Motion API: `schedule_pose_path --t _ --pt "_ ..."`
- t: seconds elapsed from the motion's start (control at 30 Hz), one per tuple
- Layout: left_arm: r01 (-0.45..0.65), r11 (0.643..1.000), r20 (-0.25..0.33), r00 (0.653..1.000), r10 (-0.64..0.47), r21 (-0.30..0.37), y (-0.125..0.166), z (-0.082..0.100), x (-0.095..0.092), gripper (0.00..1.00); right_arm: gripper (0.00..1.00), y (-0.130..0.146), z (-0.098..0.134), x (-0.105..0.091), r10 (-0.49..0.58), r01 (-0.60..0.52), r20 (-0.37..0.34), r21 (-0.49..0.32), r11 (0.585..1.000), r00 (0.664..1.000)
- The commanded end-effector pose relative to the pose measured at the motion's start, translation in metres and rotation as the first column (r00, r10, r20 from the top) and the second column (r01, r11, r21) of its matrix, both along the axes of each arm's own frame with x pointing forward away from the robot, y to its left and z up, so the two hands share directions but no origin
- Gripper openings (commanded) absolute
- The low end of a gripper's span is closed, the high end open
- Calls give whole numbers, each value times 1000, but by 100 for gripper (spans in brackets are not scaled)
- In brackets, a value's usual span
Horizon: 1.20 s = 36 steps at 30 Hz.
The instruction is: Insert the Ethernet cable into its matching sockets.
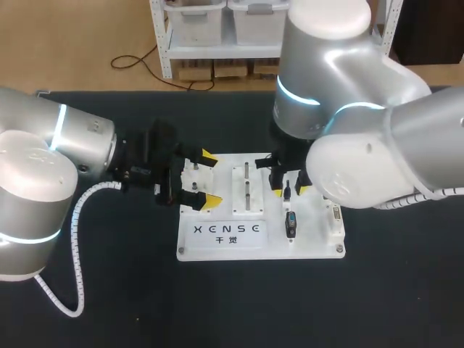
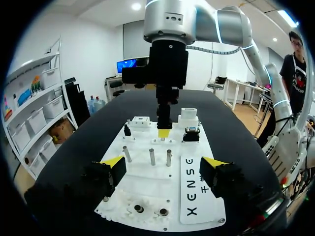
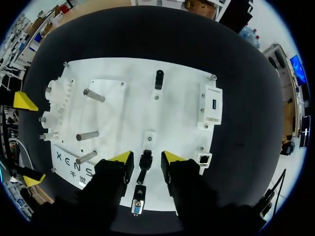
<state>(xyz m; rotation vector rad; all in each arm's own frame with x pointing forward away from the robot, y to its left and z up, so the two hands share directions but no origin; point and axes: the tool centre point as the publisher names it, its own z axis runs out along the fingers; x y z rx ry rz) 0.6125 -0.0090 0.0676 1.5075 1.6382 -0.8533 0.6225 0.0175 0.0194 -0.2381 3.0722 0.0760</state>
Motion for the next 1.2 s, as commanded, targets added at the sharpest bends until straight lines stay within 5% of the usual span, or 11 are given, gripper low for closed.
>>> schedule_pose_path --t 0.03,0.17,0.63,1.2 --pt "-1 1000 4 1000 1 -6 1 -2 -1 100 23 1 -2 0 0 0 -1 -3 1000 1000" --pt "-1 1000 4 1000 1 -6 1 -2 -1 100 0 1 -3 0 3 -3 -3 -4 1000 1000" --pt "-1 1000 4 1000 1 -6 1 -2 -1 100 0 -6 22 0 -1 1 8 2 1000 1000" --pt "-1 1000 4 1000 1 -6 1 -2 -1 100 0 -49 37 1 -63 64 7 -9 998 998"
